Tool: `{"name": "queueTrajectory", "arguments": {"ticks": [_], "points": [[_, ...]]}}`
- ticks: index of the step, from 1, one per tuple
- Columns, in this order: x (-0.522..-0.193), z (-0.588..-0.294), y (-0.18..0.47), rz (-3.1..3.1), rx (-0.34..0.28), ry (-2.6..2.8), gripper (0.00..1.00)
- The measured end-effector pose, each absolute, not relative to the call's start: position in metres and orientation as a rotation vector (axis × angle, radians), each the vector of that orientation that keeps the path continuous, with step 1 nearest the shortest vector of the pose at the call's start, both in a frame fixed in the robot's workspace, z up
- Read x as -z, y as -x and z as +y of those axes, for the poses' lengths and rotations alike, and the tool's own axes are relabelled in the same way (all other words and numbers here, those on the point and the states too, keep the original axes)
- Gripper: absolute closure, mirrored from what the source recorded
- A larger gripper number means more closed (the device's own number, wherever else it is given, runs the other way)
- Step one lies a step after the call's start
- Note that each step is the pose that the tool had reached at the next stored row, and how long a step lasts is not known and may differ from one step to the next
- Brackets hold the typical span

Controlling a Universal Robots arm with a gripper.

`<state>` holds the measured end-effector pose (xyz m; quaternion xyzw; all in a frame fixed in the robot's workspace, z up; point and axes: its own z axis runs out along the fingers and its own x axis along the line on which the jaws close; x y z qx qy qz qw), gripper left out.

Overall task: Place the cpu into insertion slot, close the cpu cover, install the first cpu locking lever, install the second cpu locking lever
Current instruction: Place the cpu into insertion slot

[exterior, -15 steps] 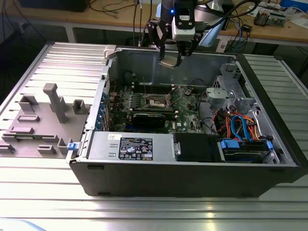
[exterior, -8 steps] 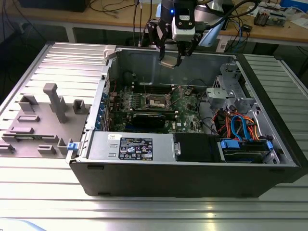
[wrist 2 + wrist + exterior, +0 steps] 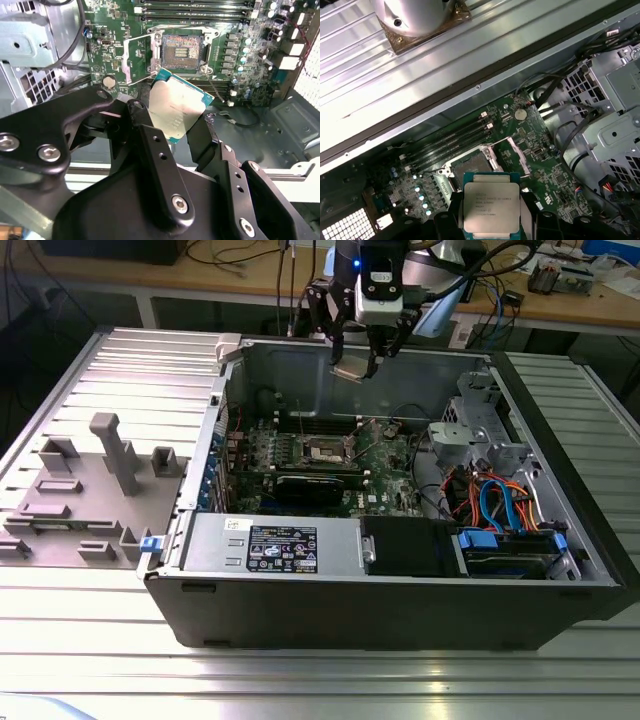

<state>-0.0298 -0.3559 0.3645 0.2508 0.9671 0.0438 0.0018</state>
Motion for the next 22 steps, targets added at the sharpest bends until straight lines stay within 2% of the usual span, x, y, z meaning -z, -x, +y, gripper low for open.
{"name": "queueTrajectory", "arguments": {"ticks": [22], "points": [[-0.3631,-0.3559,0.0298,2.981,-0.137,-0.954,0.46]]}}
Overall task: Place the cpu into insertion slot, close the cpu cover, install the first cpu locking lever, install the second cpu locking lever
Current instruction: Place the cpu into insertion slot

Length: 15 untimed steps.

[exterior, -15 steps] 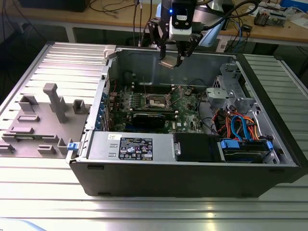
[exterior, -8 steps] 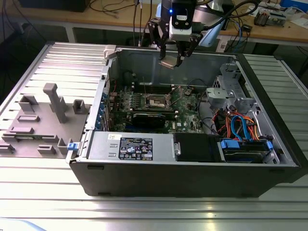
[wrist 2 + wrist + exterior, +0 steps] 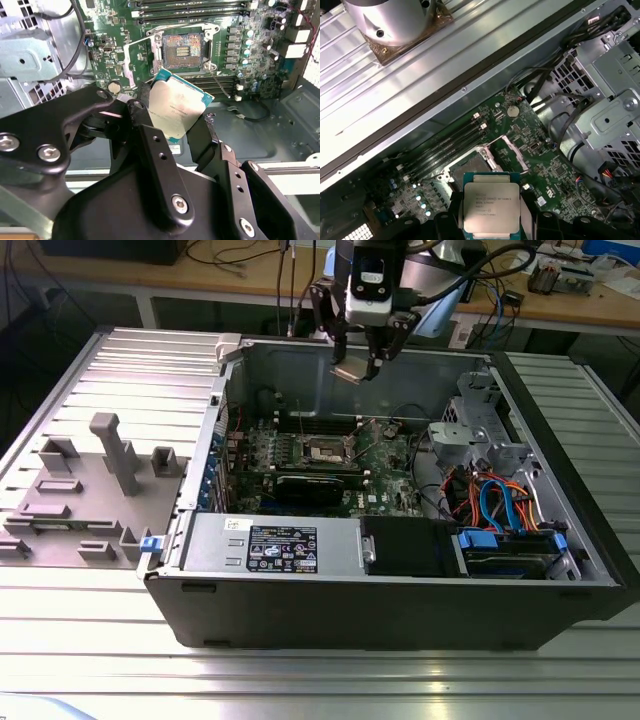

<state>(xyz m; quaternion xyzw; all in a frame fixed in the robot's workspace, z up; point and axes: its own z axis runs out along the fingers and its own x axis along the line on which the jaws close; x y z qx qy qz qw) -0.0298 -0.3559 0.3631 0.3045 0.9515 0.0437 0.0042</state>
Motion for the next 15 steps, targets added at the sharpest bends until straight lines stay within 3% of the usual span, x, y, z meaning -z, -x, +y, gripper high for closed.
{"name": "queueTrajectory", "arguments": {"ticks": [15], "points": [[-0.3629,-0.3559,0.0298,2.970,-0.137,-0.986,0.46]]}}
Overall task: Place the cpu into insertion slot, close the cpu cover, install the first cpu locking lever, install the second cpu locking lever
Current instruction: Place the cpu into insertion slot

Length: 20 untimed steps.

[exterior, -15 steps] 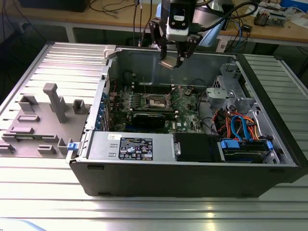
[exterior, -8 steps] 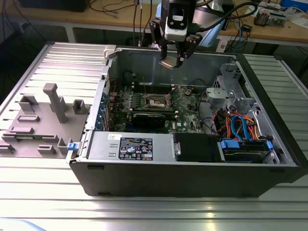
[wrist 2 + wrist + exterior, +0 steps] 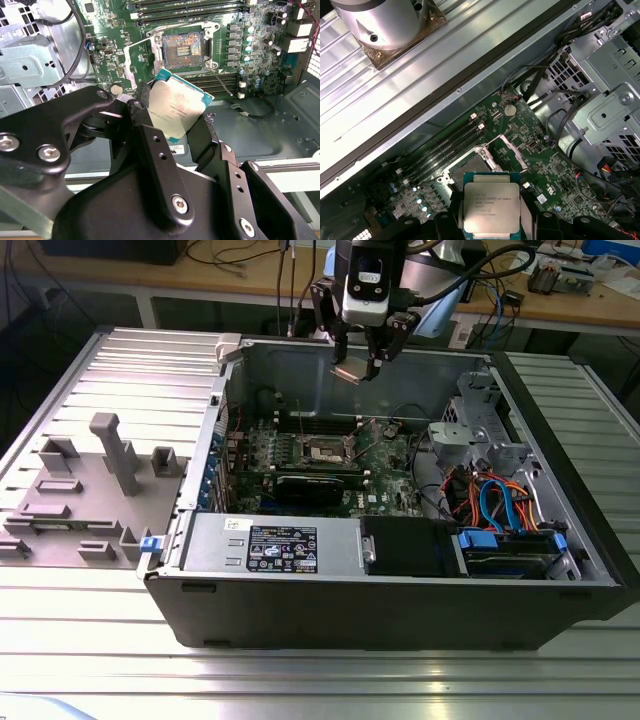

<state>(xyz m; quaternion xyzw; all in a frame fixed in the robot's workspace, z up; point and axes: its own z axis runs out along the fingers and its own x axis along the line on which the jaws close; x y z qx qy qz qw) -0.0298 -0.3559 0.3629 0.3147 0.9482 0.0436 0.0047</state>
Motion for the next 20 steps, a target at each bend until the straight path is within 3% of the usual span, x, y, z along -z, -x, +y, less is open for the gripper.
{"name": "queueTrajectory", "arguments": {"ticks": [20], "points": [[-0.3612,-0.3559,0.0298,2.897,-0.133,-1.168,0.46]]}}
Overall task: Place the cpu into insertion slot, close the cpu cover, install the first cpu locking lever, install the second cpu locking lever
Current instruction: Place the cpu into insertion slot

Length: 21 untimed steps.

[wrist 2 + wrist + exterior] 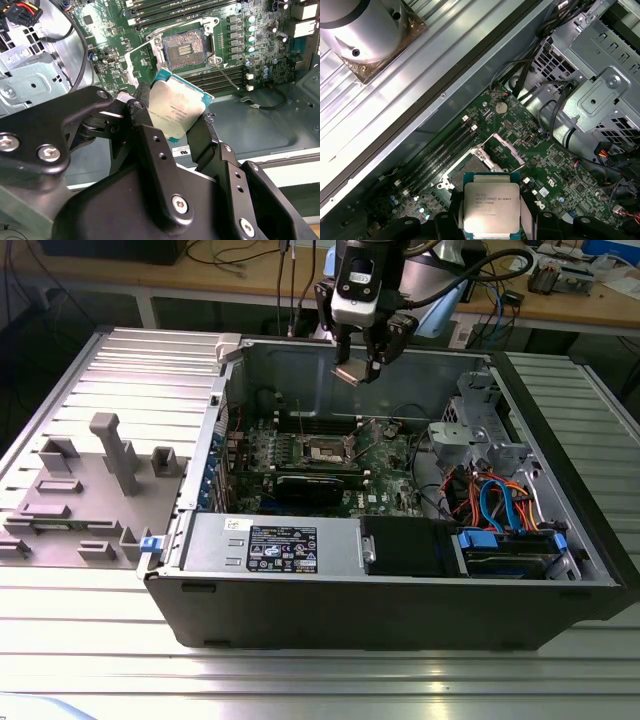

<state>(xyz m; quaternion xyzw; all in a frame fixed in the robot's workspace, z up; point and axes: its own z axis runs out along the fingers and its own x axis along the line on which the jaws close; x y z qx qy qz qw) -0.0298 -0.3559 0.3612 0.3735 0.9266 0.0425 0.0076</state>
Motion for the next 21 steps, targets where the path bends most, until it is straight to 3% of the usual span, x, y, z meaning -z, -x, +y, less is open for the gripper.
{"name": "queueTrajectory", "arguments": {"ticks": [21], "points": [[-0.3609,-0.3559,0.0298,2.822,-0.131,-1.327,0.46]]}}
